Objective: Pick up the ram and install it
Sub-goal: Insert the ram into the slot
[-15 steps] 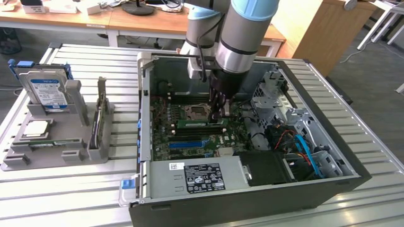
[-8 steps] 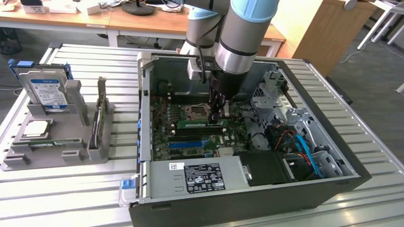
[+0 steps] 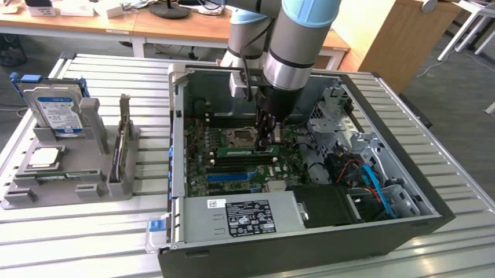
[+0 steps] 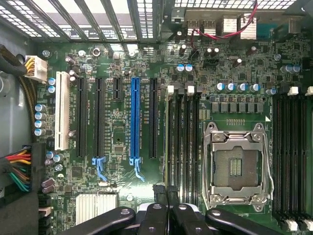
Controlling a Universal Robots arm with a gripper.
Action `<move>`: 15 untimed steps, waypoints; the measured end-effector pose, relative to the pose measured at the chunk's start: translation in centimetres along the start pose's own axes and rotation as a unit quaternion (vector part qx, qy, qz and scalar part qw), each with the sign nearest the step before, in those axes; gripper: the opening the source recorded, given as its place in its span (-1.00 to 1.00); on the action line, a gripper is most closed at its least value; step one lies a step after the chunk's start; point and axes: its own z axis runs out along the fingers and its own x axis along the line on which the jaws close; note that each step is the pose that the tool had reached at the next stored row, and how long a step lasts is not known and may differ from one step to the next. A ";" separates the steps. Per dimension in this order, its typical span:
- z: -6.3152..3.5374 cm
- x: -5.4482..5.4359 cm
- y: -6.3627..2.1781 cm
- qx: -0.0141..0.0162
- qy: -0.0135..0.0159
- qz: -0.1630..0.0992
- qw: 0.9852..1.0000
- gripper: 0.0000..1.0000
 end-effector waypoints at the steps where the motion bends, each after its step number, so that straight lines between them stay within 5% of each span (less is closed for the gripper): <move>1: 0.00 0.0 0.00 0.000 0.000 0.000 1.000 -0.76; 15: 0.04 -0.2 0.00 0.000 0.000 0.000 1.000 -0.76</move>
